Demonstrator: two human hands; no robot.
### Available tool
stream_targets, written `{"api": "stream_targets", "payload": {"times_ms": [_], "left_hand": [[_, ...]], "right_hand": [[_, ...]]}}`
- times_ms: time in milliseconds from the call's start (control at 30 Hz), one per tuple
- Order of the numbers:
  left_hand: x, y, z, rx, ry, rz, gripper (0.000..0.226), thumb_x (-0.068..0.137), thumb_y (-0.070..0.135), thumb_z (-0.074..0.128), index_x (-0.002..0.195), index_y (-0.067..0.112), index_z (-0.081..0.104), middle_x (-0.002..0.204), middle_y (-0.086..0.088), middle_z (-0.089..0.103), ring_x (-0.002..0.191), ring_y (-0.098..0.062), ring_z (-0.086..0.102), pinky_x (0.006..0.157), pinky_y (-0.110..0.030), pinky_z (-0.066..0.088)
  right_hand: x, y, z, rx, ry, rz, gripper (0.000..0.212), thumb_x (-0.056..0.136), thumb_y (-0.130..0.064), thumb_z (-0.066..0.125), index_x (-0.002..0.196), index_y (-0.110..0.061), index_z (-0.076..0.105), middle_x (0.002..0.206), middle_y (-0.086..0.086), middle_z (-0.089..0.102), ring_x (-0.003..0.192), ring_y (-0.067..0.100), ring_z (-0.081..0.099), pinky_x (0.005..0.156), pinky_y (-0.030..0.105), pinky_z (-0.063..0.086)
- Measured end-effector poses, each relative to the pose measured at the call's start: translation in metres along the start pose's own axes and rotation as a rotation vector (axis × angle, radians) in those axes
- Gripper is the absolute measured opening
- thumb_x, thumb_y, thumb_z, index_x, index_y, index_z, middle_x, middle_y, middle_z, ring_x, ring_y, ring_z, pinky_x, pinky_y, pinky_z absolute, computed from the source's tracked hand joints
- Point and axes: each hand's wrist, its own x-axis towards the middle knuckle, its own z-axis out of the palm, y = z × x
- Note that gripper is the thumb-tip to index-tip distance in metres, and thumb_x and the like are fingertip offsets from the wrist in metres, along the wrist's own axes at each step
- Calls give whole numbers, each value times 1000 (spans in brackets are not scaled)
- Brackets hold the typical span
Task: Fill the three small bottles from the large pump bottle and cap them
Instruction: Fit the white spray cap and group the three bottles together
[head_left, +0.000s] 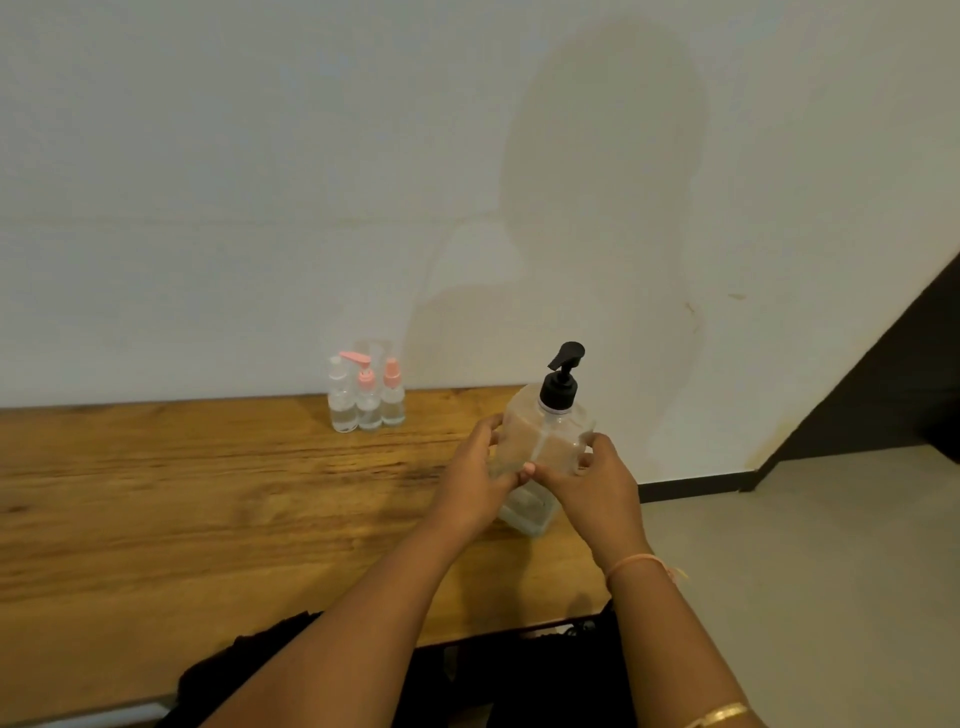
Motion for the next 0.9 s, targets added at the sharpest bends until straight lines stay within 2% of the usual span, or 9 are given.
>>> {"api": "stream_targets", "payload": {"times_ms": [67, 133, 200, 267, 367, 467, 667, 800, 900], "left_hand": [[3, -4, -3, 15, 10, 4, 70, 77, 35, 74, 138, 31, 38, 130, 2, 50, 119, -16, 50, 95, -45, 49], [6, -5, -7, 24, 11, 19, 69, 76, 36, 75, 136, 31, 42, 127, 0, 46, 114, -17, 53, 94, -44, 50], [9, -7, -12, 8, 22, 16, 66, 76, 33, 76, 133, 29, 44, 126, -3, 44, 111, -18, 54, 94, -42, 51], [12, -9, -16, -16, 37, 4, 67, 73, 33, 78, 130, 28, 43, 127, -4, 47, 111, -19, 55, 91, -43, 53], [14, -10, -21, -34, 61, -8, 64, 73, 34, 78, 125, 24, 41, 127, 0, 52, 110, -19, 58, 89, -44, 54], [17, -11, -27, -41, 85, -3, 60, 78, 28, 75, 125, 20, 38, 119, 6, 53, 109, -18, 57, 91, -44, 52], [28, -21, -36, -8, 175, 12, 51, 82, 17, 71, 120, 25, 38, 129, 3, 53, 114, -17, 55, 94, -42, 51], [35, -24, -44, -24, 211, 42, 48, 84, 10, 68, 116, 26, 37, 114, 13, 50, 107, -8, 51, 90, -27, 49], [39, -27, -48, -30, 242, 54, 52, 83, 8, 69, 123, 24, 39, 105, 24, 45, 105, -4, 48, 89, -23, 46]], "right_hand": [[5, 2, 2, 83, -37, 17, 71, 72, -33, 79, 131, -17, 43, 124, 5, 56, 108, 21, 53, 85, 33, 48], [10, 2, 5, 158, -74, 22, 72, 72, -30, 79, 134, -19, 42, 128, 5, 54, 111, 22, 53, 86, 33, 48], [13, 0, 7, 198, -100, 1, 70, 74, -27, 78, 134, -20, 42, 126, 2, 54, 106, 18, 53, 77, 25, 47], [16, -3, 12, 225, -125, -38, 64, 75, -24, 77, 130, -21, 43, 116, -4, 57, 92, 8, 54, 66, 18, 43], [22, -7, 18, 264, -149, -64, 56, 77, -18, 75, 118, -27, 39, 101, -12, 53, 81, -3, 50, 60, 14, 41], [29, -11, 25, 270, -189, -103, 53, 80, -15, 73, 115, -26, 35, 103, -9, 52, 80, -3, 51, 57, 12, 44], [44, -14, 44, 241, -197, -174, 47, 81, -22, 72, 116, -27, 42, 116, -7, 53, 105, 15, 55, 72, 20, 49], [55, -16, 55, 239, -208, -178, 53, 81, -25, 72, 126, -25, 44, 121, -2, 57, 111, 17, 56, 88, 38, 52], [62, -16, 63, 256, -218, -192, 50, 81, -25, 72, 122, -33, 44, 115, -6, 58, 111, 15, 55, 91, 37, 50]]}}
